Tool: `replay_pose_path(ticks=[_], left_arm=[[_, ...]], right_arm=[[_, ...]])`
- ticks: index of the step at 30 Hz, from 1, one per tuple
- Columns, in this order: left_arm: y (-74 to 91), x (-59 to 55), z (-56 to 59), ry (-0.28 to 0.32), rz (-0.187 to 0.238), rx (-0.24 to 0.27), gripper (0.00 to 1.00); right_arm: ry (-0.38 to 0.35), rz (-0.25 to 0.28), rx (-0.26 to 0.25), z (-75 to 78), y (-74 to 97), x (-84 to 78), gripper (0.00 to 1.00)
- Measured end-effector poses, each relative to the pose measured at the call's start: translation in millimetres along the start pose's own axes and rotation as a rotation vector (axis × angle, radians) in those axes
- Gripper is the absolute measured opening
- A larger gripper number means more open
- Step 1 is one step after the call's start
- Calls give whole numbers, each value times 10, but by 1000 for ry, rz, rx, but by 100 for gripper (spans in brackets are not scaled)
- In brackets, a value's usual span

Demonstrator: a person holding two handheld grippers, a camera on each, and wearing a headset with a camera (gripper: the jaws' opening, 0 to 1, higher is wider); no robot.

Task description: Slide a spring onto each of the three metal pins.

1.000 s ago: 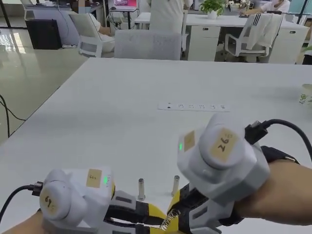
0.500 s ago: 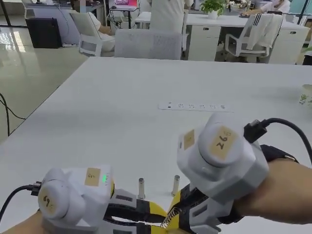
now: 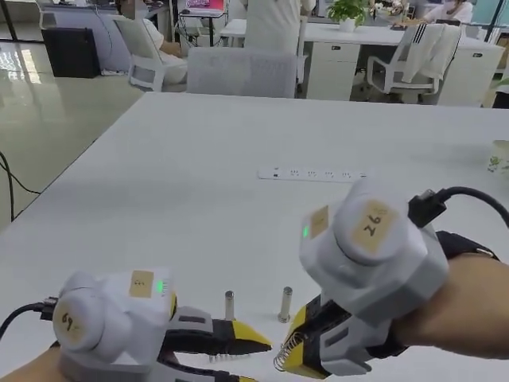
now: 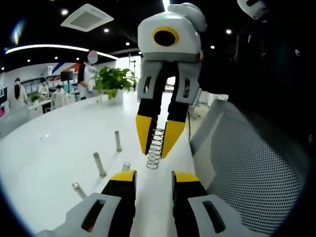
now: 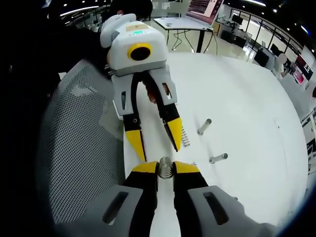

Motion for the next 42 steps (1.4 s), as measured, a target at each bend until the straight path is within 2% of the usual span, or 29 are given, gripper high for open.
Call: replay_pose_path(ticks=[14, 25, 33, 42], left_arm=[[221, -115, -95, 53, 18, 81, 31], [421, -226, -184, 105, 53, 177, 39], [506, -315, -196, 119, 49, 217, 43], [529, -339, -177, 140, 61, 243, 48]], right_arm=[[-16, -41, -27, 104, 97, -168, 8], [-34, -64, -40, 176, 168, -284, 8], [-52, -81, -58, 264, 248, -370, 8], [-66, -122, -80, 408, 371, -495, 8]])
Point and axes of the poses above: the centre of the closed fingertips' face, and the gripper's own axes: y roughly backward along the fingers, z roughly to its right, x roughly out of its top, the point moved 4 cm from there along y, roughly backward along the fingers, and after that the axes turned 3 degrees about y, right-handed, at the moved point
